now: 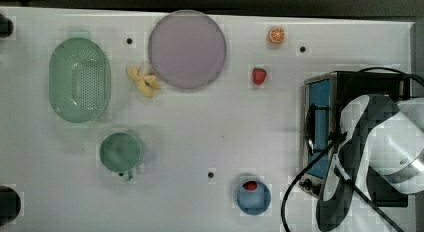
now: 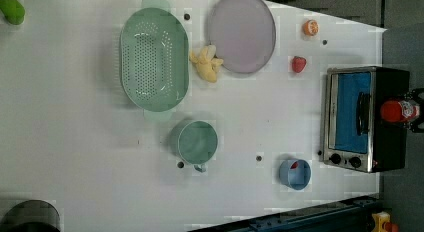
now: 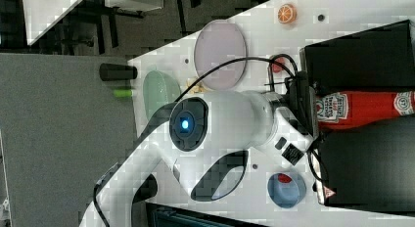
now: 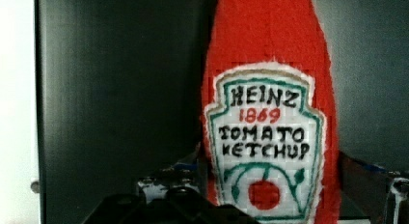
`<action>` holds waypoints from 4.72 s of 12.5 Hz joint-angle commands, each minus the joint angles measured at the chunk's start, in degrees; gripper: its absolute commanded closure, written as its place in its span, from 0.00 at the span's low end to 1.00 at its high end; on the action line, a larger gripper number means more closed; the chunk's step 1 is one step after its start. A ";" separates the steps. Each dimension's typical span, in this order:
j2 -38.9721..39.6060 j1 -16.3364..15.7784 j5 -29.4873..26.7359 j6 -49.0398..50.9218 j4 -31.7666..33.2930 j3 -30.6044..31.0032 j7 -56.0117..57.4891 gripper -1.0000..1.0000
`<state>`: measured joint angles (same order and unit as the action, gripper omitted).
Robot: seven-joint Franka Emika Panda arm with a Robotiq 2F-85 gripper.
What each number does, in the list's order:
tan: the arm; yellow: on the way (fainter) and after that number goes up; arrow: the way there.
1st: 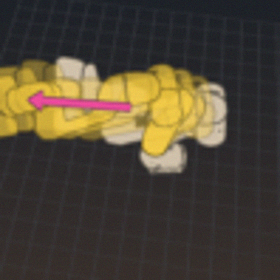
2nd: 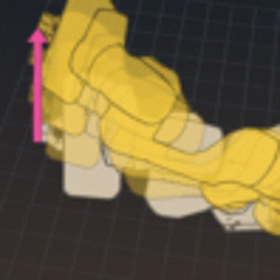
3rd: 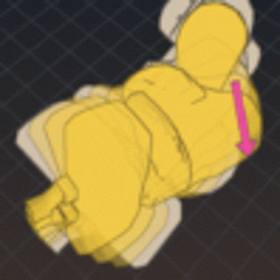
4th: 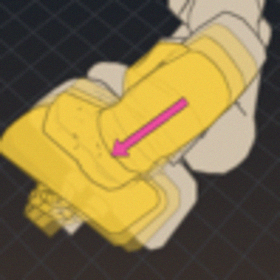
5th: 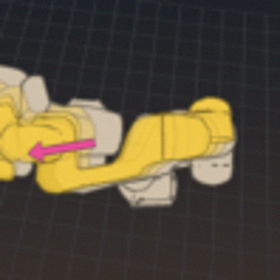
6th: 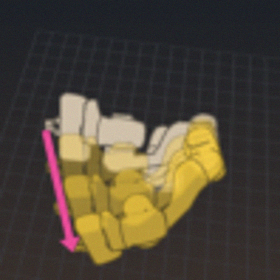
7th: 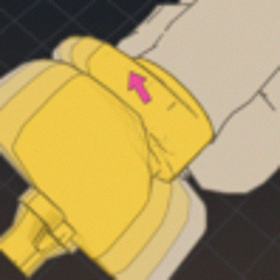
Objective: Pick Ketchup from oven and place it on table.
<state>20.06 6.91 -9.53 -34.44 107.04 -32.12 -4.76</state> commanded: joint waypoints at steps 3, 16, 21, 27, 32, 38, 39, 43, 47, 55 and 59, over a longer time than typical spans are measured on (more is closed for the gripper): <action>-3.75 -2.32 0.64 3.36 -7.18 -0.48 0.11 0.38; -14.86 -15.57 6.63 25.09 -7.83 20.23 -1.68 0.38; -14.35 -15.65 8.88 6.80 12.03 20.56 -1.68 0.38; -7.03 -16.12 8.81 -10.25 22.70 20.70 -1.68 0.38; -4.76 -16.36 8.60 -16.27 22.32 21.86 -1.68 0.00; -16.71 -16.24 8.66 5.33 11.65 21.74 -2.25 0.00; -18.47 -16.23 8.77 11.54 6.11 21.68 -2.25 0.00; -18.92 -16.23 8.83 23.86 -6.67 21.71 -2.25 0.00; -18.93 -16.15 8.97 32.58 -13.24 21.48 -2.25 0.00; -18.52 -16.15 8.97 33.18 -13.61 21.17 -2.24 0.00; -18.51 -16.15 8.97 33.19 -13.58 21.18 -2.24 0.00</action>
<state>1.68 -9.18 0.07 -0.31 95.23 -10.20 -5.78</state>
